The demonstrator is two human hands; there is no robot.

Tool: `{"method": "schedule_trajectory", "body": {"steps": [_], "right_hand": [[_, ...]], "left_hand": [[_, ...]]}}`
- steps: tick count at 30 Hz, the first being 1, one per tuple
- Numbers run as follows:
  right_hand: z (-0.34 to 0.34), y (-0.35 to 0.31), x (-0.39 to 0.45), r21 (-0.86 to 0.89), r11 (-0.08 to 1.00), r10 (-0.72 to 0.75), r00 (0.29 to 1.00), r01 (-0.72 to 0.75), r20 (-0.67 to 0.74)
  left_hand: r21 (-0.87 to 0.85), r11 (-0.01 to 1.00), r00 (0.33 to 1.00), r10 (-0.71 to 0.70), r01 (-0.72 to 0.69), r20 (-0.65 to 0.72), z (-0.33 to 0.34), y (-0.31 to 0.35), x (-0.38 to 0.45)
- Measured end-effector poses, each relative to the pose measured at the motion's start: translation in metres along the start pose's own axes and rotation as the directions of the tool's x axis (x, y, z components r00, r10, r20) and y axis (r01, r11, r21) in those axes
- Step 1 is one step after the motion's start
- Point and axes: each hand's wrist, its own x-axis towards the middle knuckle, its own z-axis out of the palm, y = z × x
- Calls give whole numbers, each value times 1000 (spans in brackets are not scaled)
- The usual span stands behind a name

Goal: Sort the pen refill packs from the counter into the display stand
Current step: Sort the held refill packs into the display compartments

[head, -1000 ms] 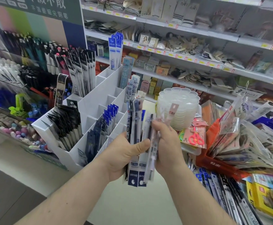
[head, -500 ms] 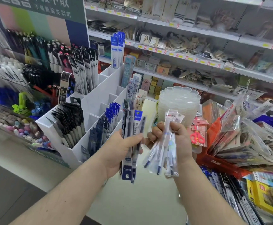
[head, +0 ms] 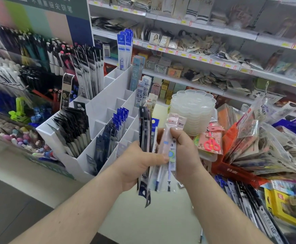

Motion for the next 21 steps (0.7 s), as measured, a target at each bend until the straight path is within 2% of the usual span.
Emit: {"method": "schedule_trajectory", "body": {"steps": [3, 7, 12, 14, 18, 21], "right_hand": [[-3, 0, -2, -172, 980, -107, 993, 97, -51], [-9, -2, -14, -401, 877, -311, 948, 263, -60], [-12, -2, -24, -539, 772, -394, 919, 336, 7], [-16, -6, -24, -516, 785, -405, 914, 343, -10], [-28, -13, -22, -242, 918, -343, 935, 313, -92], [-28, -14, -20, -116, 953, -290, 952, 279, -99]], "left_hand": [[33, 994, 992, 109, -107, -67, -3, -1, 1], [107, 965, 966, 247, -238, -80, -8, 4, 1], [188, 945, 952, 290, -268, -100, -12, 5, 2], [181, 949, 948, 286, -260, -137, -14, 3, 4], [184, 953, 936, 278, -240, -218, -14, 5, 5], [193, 957, 932, 263, -218, -251, -12, 6, 4]]}}
